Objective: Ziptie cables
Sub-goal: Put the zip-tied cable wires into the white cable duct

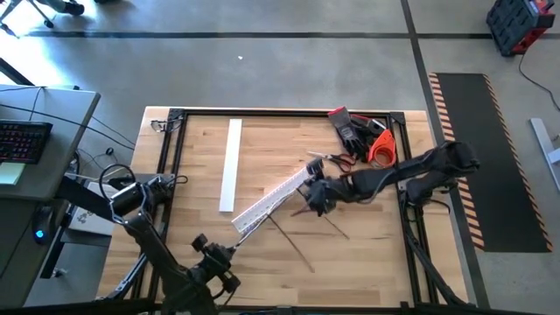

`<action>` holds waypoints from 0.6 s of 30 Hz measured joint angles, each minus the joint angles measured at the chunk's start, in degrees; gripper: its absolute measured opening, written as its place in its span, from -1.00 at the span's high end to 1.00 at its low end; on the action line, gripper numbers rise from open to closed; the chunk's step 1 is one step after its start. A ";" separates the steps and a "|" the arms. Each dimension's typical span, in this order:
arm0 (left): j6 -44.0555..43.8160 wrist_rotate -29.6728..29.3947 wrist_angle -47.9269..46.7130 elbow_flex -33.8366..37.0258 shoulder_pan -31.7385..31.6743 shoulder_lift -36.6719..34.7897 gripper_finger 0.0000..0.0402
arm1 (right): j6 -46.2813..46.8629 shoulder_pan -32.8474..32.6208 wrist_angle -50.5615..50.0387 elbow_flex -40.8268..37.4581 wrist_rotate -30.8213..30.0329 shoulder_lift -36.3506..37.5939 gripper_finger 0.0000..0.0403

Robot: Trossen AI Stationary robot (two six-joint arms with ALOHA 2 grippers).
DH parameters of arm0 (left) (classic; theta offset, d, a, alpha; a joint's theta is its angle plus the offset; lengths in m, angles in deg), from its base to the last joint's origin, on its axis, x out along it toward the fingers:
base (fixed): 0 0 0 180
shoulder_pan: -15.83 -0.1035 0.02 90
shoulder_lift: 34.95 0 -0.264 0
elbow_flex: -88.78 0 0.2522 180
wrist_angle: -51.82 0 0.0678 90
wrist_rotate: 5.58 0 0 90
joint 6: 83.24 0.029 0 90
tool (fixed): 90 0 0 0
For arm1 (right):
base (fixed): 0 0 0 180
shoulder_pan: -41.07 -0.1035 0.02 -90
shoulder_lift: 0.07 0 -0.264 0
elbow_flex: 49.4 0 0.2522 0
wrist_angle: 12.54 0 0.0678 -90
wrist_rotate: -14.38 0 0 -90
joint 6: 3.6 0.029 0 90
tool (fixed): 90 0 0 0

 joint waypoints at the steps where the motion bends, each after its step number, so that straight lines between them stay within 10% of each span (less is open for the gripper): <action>1: -0.02 0.11 2.24 1.49 -0.22 0.07 1.00 | -2.31 1.40 -0.05 0.28 0.99 0.00 1.00; 18: 10.74 2.89 16.33 18.37 -7.12 0.03 1.00 | -14.42 15.86 -1.93 0.96 15.84 -0.42 1.00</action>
